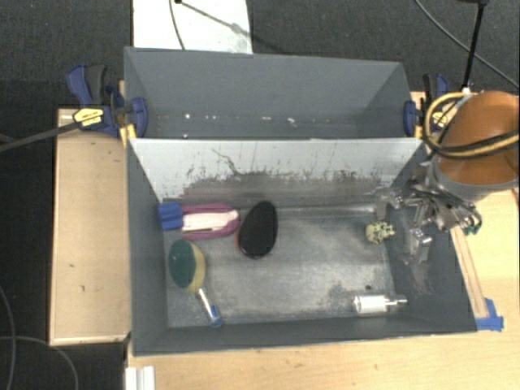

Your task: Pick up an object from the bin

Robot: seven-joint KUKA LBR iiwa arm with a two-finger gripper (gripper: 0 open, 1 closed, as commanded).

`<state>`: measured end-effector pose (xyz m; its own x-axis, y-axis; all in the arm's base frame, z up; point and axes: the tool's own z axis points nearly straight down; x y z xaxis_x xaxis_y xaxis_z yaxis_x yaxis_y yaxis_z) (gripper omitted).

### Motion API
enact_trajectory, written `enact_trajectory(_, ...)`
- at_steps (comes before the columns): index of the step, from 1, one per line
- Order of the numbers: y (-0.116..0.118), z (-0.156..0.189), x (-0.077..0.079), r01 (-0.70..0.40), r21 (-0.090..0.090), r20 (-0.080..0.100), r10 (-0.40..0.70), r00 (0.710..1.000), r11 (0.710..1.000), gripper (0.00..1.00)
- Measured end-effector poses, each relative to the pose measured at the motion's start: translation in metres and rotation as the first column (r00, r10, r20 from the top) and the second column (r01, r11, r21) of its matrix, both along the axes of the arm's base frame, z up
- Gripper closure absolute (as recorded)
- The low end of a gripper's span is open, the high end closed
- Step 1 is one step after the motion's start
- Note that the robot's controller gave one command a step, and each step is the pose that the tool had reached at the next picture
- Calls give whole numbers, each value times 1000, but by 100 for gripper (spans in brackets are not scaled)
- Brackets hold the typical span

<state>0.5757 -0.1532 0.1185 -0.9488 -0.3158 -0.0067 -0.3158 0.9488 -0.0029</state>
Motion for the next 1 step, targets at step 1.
enact_trajectory(1, 2, -49, 10, 259, 2, -7, -259, 966, 966, 0)
